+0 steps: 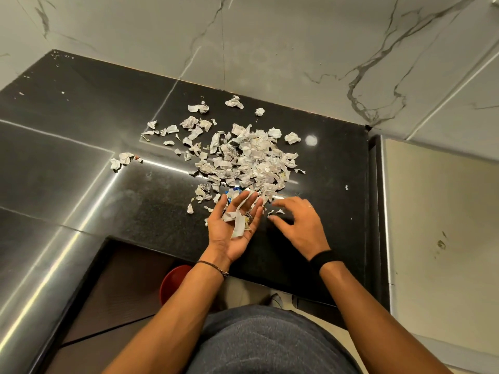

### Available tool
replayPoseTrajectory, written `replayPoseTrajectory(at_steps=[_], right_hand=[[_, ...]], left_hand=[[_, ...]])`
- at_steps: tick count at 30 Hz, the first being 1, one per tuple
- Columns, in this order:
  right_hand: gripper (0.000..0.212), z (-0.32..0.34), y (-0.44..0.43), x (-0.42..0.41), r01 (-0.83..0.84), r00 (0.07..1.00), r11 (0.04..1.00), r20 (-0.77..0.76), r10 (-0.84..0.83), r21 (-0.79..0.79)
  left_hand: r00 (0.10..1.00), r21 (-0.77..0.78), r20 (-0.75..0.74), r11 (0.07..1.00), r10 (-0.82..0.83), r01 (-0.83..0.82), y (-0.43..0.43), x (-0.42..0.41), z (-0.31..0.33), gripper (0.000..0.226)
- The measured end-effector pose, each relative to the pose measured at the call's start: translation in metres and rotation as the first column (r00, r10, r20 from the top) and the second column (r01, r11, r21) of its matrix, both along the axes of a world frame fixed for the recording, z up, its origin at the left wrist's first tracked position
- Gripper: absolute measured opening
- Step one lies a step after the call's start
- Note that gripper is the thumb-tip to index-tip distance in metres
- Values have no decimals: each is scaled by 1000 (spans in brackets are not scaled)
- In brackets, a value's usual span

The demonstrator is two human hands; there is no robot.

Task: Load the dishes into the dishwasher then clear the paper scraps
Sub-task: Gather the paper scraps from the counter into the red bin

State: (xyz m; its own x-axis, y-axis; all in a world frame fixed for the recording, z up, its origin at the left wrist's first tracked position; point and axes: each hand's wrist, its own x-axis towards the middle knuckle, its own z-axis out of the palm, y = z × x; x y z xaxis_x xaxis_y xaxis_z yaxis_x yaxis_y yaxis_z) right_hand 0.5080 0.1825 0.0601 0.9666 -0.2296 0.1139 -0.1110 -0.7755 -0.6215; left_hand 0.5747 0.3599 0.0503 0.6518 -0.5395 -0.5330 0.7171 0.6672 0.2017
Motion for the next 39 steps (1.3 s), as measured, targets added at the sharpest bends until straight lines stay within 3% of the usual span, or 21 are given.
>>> replayPoseTrajectory(at_steps=[3,7,11,14,17,20,22,25,30,32,35,39], right_hand=[[30,-15,-1,5,-94,991,981,-113,75,-167],[14,-20,1,4,-81,996,952,-51,69,-296],[13,1,7,3,1,996,1000,94,0,-12],[18,31,28,7,-164,969,980,202,138,117],[34,42,33,9,-254,959,956,170,229,148],[30,32,12,5,-103,989,969,127,76,223],[26,17,-6,2,-13,999,993,52,7,119],[30,-7,-19,-4,-80,990,994,-124,72,-68],[14,-23,-12,-5,-98,994,986,-69,90,-136],[12,-20,-11,-2,-57,997,996,-53,53,-73],[12,-2,3,3,1,1000,988,12,-3,155],[14,36,55,18,-208,972,934,167,165,290]], left_hand=[[1000,21,11,1000,22,-23,1,-3,-1,47],[999,50,3,998,48,-48,4,-2,-3,53],[998,93,20,994,56,-57,0,-1,-2,58],[998,121,37,992,42,-46,-7,-1,-2,57],[999,124,25,992,35,-38,-14,-2,0,55],[999,103,24,993,48,-51,-16,-1,-1,52],[998,90,25,994,53,-55,-16,-1,-3,49],[997,91,29,993,67,-69,-12,-2,-7,49],[993,128,55,986,102,-109,4,-1,-5,49],[991,152,68,980,117,-126,10,0,-2,48],[985,188,95,969,142,-158,19,1,-1,47],[980,186,112,965,166,-185,29,3,-2,48]])
